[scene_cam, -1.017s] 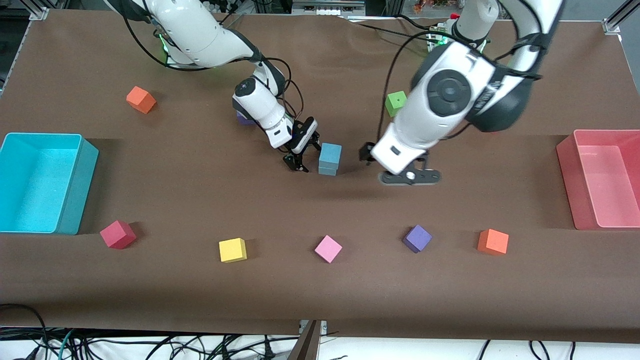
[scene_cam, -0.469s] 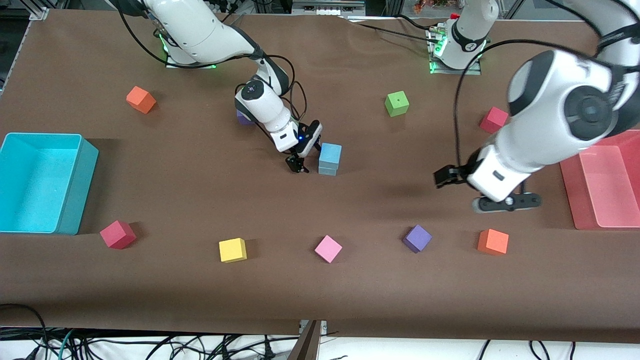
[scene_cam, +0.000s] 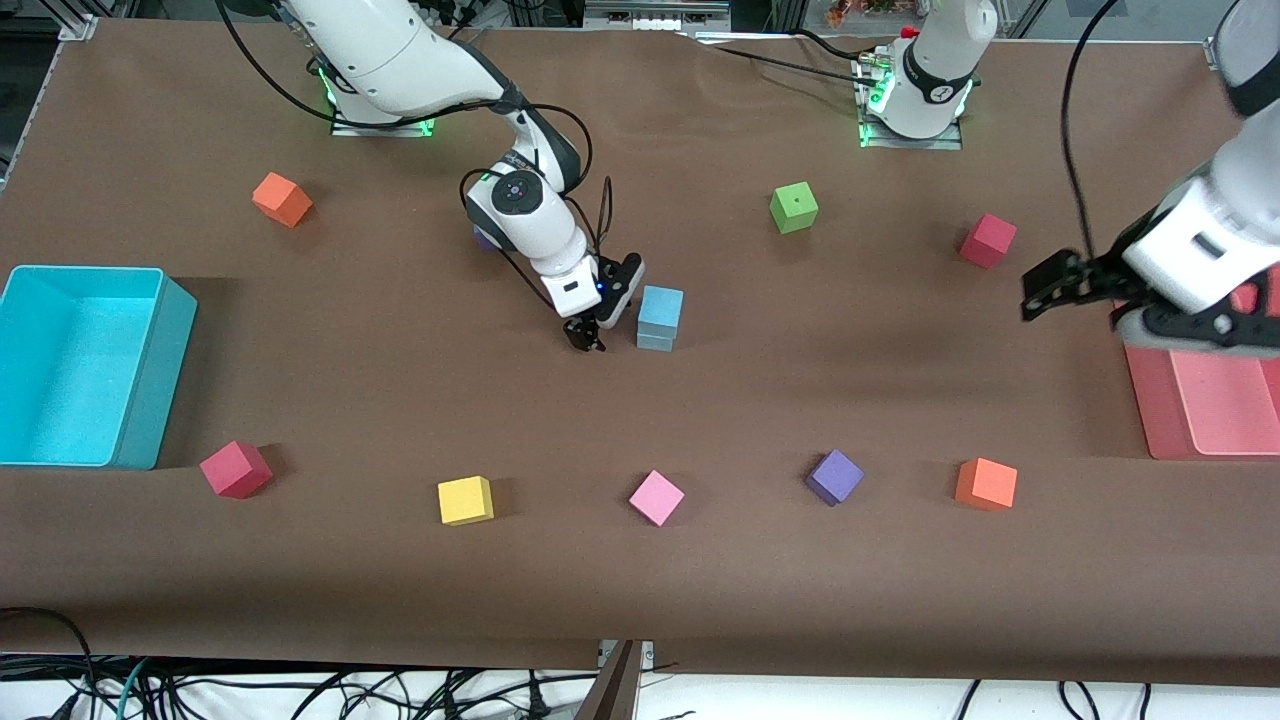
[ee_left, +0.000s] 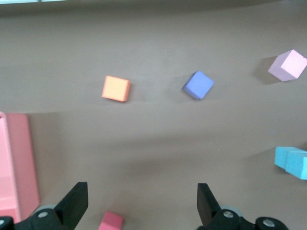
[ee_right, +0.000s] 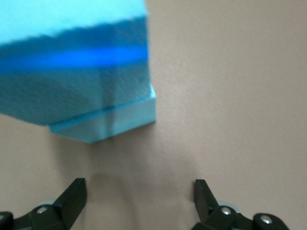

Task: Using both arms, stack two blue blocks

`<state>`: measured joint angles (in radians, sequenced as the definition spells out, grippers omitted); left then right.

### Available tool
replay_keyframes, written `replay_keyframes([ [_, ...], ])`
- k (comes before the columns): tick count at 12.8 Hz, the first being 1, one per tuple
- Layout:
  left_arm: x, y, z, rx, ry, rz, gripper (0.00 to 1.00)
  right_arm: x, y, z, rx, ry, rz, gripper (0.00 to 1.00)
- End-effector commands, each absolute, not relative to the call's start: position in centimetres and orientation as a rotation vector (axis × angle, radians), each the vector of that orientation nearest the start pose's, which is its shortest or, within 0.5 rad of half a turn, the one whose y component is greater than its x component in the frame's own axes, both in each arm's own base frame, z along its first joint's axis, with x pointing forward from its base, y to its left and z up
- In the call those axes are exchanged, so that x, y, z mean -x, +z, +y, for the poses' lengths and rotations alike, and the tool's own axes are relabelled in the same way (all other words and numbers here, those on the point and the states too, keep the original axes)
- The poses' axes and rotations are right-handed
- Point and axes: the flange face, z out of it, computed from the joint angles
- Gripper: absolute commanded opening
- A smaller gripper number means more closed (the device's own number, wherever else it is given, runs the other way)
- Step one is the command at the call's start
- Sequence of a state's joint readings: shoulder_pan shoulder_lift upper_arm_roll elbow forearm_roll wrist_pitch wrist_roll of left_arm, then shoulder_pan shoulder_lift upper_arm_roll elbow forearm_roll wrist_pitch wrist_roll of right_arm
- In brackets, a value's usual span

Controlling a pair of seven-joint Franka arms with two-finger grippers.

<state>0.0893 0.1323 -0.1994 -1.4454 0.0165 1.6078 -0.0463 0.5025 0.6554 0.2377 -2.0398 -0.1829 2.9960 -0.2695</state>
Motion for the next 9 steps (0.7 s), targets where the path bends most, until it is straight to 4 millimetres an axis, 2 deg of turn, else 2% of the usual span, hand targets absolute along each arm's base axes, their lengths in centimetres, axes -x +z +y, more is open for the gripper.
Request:
replay_keyframes([
  [1, -55.8, 60.8, -4.9, 3.146, -0.021, 0.118, 1.00, -45.2, 18.4, 41.9, 2.532, -0.379, -1.620, 1.00],
  [3, -55.1, 61.5, -4.8, 3.143, -0.048, 0.120, 1.00, -46.1, 21.6, 42.0, 2.581, -0.282, -1.653, 1.00],
  [5, -54.8, 61.8, -4.7, 3.142, -0.055, 0.122, 1.00, -47.4, 25.6, 42.5, 2.633, -0.174, -1.672, 1.00],
  [8, -54.6, 61.5, -5.8, 3.141, -0.033, 0.154, 1.00, -50.8, 32.4, 42.4, 2.730, 0.015, -1.637, 1.00],
  [9, -54.6, 61.6, -5.2, 3.141, -0.033, 0.139, 1.00, -52.6, 34.8, 41.2, 2.764, 0.070, -1.561, 1.00],
])
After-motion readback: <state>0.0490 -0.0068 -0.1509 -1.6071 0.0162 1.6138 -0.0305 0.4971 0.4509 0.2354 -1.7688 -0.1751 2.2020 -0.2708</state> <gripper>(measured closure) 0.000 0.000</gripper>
